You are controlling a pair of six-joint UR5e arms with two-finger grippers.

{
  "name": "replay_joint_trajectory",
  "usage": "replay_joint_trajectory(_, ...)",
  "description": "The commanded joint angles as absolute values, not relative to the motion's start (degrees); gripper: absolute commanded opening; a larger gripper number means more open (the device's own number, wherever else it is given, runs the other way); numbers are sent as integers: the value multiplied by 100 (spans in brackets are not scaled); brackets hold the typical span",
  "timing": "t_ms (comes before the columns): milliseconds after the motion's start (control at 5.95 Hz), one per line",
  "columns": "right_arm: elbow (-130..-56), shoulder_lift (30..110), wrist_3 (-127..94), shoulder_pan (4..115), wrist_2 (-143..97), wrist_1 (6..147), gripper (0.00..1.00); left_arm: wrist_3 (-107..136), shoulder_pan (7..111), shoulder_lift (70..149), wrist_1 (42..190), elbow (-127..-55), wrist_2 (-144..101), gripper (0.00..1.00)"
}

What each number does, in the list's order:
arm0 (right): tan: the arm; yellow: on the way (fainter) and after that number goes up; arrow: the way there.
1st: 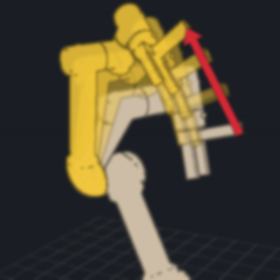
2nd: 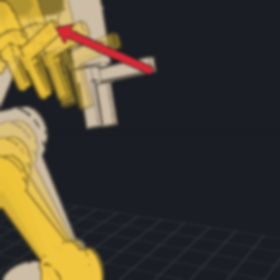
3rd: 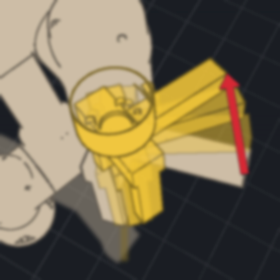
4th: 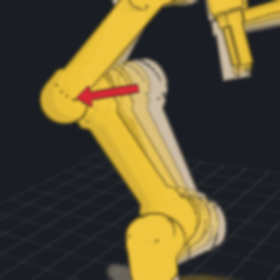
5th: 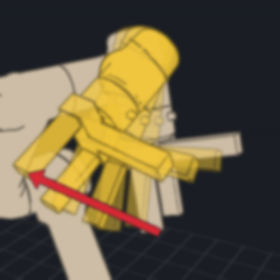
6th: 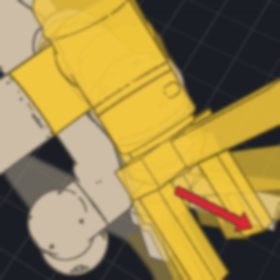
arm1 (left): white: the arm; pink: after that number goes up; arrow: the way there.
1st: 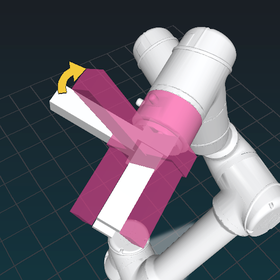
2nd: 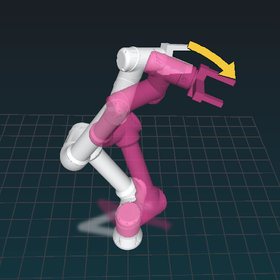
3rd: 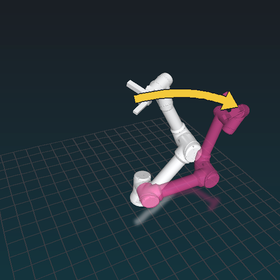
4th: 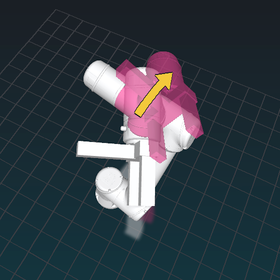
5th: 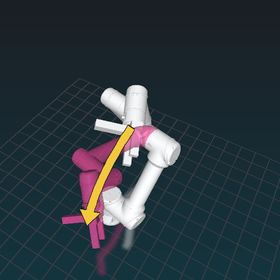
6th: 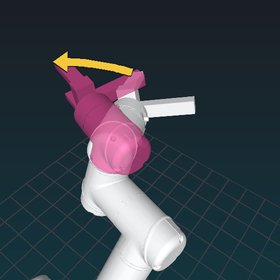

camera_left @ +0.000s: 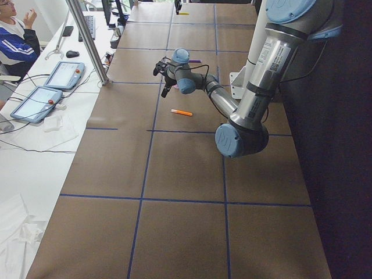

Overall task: Collect pens into pen holder
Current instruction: 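Hold left gripper above orange highlighter while right gripper grasps yellow highlighter, then lower left gripper onto orange highlighter while right carries yellow highlighter to cup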

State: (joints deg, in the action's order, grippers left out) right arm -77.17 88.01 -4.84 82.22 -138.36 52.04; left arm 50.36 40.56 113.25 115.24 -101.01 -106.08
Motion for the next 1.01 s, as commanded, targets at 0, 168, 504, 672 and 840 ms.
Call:
replay_joint_trajectory(0,-8862,8623,-1924,8218,-13834,5194,0,5036,4017,11267,11278,-10002,-10626,97)
replay_joint_trajectory(168,-9381,8396,-2891,8183,-13808,5186,0,5036,4008,11276,11276,-9863,-10635,97)
replay_joint_trajectory(504,-10174,7782,-3267,7676,-13319,5185,1,5027,4008,11285,11285,-9756,-10731,97)
replay_joint_trajectory(672,-10413,7500,-3905,7255,-12854,5142,1,5027,4008,11294,11276,-9678,-10871,97)
replay_joint_trajectory(840,-10572,7306,-4659,6799,-12371,4828,0,5010,4008,11303,11285,-9555,-11037,97)
